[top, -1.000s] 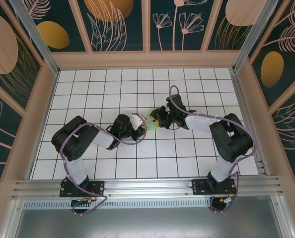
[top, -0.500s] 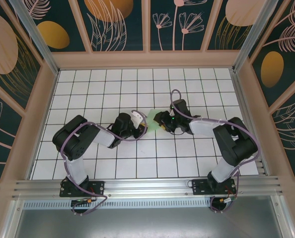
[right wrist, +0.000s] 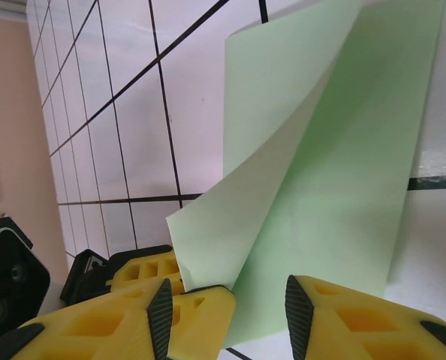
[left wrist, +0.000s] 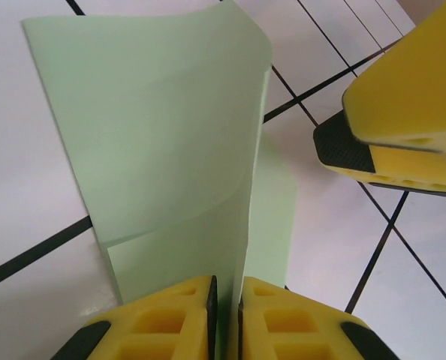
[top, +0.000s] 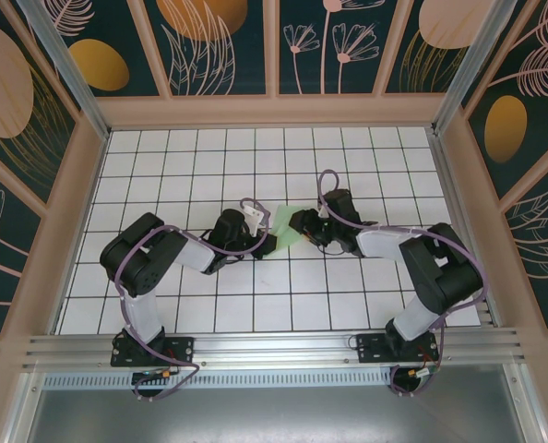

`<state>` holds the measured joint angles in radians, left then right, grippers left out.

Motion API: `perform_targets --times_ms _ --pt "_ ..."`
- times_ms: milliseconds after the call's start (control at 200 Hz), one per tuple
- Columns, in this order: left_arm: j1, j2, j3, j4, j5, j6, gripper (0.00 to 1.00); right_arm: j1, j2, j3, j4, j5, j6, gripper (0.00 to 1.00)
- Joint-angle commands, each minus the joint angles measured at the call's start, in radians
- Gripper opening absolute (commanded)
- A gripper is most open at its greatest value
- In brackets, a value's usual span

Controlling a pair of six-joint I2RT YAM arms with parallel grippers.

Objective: Fold a paper plane with a square sheet of paper (pick it up from the middle)
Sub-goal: Fourth fold the wing at the center of the table.

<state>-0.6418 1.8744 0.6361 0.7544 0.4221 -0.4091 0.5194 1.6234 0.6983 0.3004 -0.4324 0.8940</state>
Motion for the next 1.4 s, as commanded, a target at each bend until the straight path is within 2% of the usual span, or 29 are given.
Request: perform_targets --times_ms 0,375,806,1261,1396 --pt "0.002 0.019 0.019 0.0 0.023 -0.051 0.18 0.016 0.044 0.05 0.017 -0.028 -0.032 0.43" --pt "0.002 0.023 0.023 0.007 0.019 -0.066 0.19 0.022 0.112 0.078 0.025 -0.031 -0.015 0.33" --pt "0.002 0.024 0.027 -0.007 0.041 -0.053 0.23 0.022 0.172 0.109 -0.018 -0.011 -0.012 0.42" --pt "0.002 0.019 0.033 -0.066 0.073 -0.063 0.3 0.048 0.2 0.132 -0.102 0.024 -0.035 0.46" --pt "0.005 -0.014 0.029 -0.088 0.049 -0.059 0.32 0.05 0.201 0.139 -0.129 0.042 -0.042 0.46"
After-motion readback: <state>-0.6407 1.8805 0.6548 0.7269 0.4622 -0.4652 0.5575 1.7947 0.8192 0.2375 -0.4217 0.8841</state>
